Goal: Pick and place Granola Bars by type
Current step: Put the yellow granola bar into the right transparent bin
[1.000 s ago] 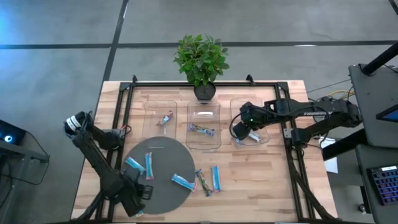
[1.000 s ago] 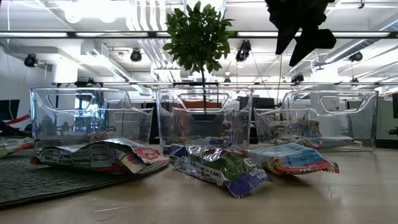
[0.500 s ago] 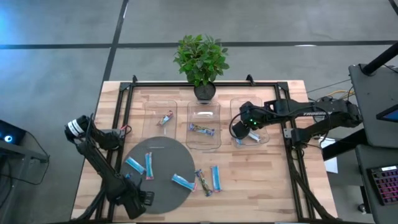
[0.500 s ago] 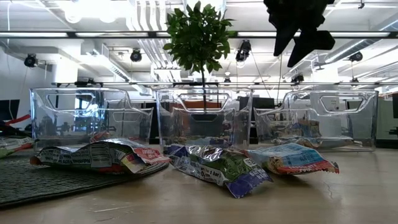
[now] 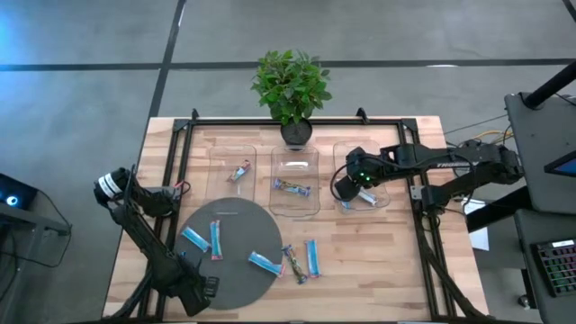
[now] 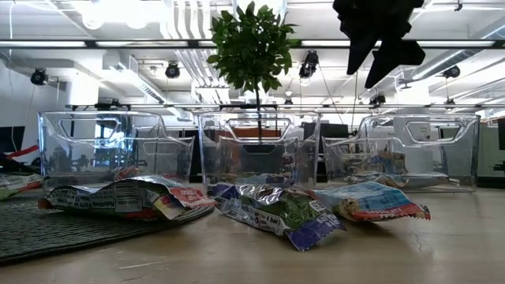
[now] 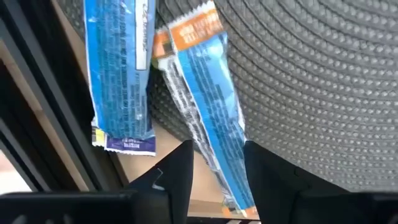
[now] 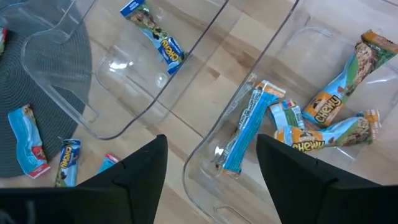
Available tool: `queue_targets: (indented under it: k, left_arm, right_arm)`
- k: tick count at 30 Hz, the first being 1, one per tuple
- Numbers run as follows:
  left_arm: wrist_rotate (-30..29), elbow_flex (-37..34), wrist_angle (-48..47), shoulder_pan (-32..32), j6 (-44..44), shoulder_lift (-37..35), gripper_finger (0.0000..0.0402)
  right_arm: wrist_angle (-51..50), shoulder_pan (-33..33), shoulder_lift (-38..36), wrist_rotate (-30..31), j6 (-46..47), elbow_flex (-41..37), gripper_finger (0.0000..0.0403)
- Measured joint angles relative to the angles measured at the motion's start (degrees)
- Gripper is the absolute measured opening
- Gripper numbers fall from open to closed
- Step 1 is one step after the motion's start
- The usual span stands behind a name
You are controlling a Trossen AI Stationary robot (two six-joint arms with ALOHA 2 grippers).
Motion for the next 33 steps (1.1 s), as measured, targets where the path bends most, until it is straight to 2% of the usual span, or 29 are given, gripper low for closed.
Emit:
queue_targets:
  k: [14,19,28,33]
  left_arm:
    - [-0.24,-2.46,1.71,-0.31,-0.18,0.29,0.0126]
    - [-1.30,-4.73,5.85,-0.42,-0.28,0.29,0.0126]
    - [-2.87,-5.41,6.35,-0.42,1.38,0.17,0.0126]
    - [-6.85,-4.62,5.84,-0.42,2.55,0.00,0.0126]
  right_arm:
    - [1.10,0.00,4.88,-1.29,-0.75,0.00,0.0237]
    - [1.20,0.00,5.07,-2.12,-1.61,0.00,0.0237]
    - [1.18,0.00,4.94,-1.82,-2.05,0.00,0.0237]
    - [1.20,0.00,4.94,-1.67,-2.92,0.00,0.0237]
